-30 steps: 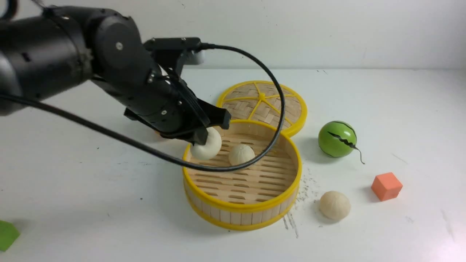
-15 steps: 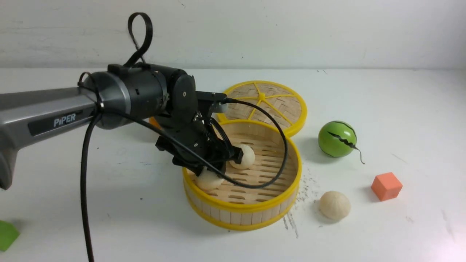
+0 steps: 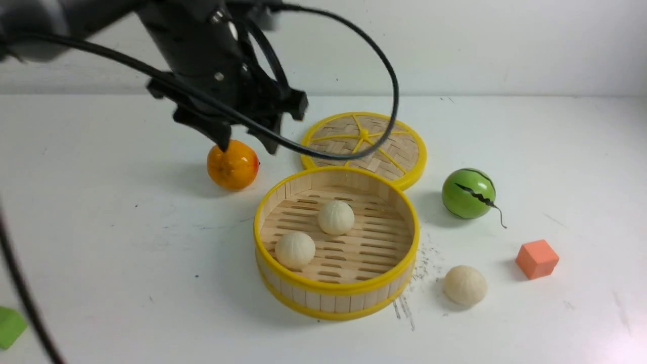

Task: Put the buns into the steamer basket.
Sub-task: Use the right arm to grab a steamed stuffed bun

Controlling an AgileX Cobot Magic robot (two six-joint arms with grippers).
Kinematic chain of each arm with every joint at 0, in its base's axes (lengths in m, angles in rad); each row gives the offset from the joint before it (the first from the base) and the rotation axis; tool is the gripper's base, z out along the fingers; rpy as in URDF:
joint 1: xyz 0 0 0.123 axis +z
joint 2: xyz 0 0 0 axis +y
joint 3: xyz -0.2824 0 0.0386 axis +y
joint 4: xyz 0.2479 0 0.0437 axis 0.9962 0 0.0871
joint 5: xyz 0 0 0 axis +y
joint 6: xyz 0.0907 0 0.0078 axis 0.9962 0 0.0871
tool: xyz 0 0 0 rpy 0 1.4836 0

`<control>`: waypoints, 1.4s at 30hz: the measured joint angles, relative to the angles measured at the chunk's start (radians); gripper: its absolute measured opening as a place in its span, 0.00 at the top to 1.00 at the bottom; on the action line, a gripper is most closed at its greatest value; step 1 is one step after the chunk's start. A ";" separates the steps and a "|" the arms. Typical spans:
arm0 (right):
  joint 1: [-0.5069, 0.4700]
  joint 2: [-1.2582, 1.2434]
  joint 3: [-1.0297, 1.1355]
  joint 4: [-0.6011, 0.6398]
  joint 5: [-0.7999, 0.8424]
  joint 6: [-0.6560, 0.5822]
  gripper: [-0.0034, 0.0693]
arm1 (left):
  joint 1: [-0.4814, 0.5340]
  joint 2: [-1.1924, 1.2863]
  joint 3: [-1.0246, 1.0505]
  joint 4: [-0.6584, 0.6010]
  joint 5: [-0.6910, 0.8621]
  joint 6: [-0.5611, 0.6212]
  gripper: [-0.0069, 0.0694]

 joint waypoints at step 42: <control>0.000 0.000 0.008 0.614 0.012 0.590 0.62 | 0.000 -1.318 1.267 0.112 -0.536 -0.104 0.92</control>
